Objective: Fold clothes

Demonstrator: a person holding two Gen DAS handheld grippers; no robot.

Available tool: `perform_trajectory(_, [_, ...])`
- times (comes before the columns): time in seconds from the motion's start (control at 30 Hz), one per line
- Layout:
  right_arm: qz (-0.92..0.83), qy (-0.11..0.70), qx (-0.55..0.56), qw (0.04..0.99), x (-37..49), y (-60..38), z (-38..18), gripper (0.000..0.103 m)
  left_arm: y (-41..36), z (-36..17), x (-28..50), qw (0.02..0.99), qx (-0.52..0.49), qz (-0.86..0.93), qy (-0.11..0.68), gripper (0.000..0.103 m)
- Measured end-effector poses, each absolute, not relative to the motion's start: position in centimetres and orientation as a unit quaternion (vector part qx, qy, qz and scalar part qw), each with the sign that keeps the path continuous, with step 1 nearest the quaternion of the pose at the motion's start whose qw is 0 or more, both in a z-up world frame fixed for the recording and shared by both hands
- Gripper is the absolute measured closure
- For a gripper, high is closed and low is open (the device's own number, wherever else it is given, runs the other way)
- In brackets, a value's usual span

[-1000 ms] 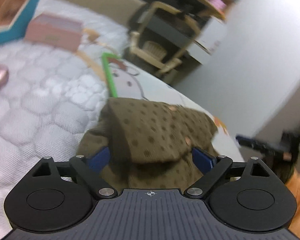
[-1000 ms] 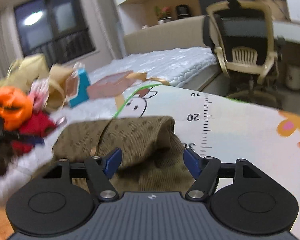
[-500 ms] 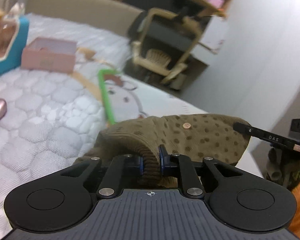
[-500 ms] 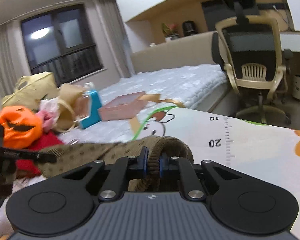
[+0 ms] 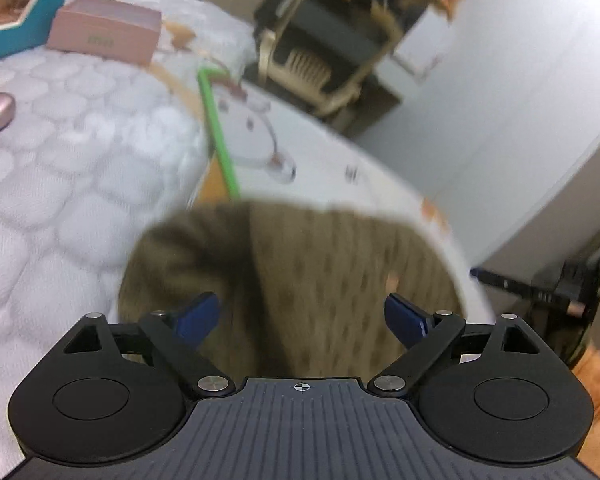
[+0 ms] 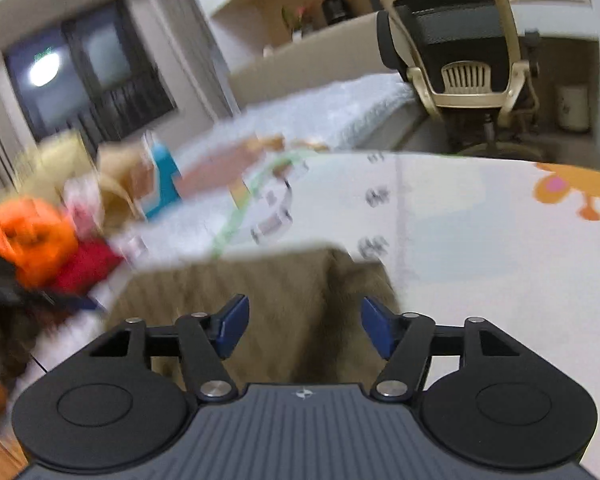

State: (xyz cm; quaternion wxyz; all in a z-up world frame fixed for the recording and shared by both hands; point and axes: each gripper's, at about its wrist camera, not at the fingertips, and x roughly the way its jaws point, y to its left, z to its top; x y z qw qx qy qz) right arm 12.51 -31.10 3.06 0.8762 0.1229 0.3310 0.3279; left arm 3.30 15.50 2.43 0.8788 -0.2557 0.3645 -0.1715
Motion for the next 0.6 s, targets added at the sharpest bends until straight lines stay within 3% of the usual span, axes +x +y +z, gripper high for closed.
perform_trajectory(0.1, [0.342, 0.353, 0.194, 0.849, 16.8, -30.0, 2.1, 0.037, 16.8, 1.3, 6.7, 0.855, -0.317, -0.171, 0.373, 0.010])
perform_trajectory(0.23, [0.347, 0.443, 0.254, 0.787, 22.7, -27.3, -2.5, 0.037, 17.2, -1.5, 10.7, 0.809, -0.377, -0.184, 0.411, 0.010])
perform_trajectory(0.33, [0.387, 0.481, 0.275, 0.737, 25.6, -25.2, -4.5, 0.031, 17.0, -2.6, 14.2, 0.800, -0.377, -0.189, 0.427, 0.010])
perform_trajectory(0.6, [0.333, 0.329, 0.234, 0.852, 27.3, -25.2, -0.3, 0.033, 15.1, 2.5, 21.8, 0.902, -0.213, -0.166, 0.336, 0.010])
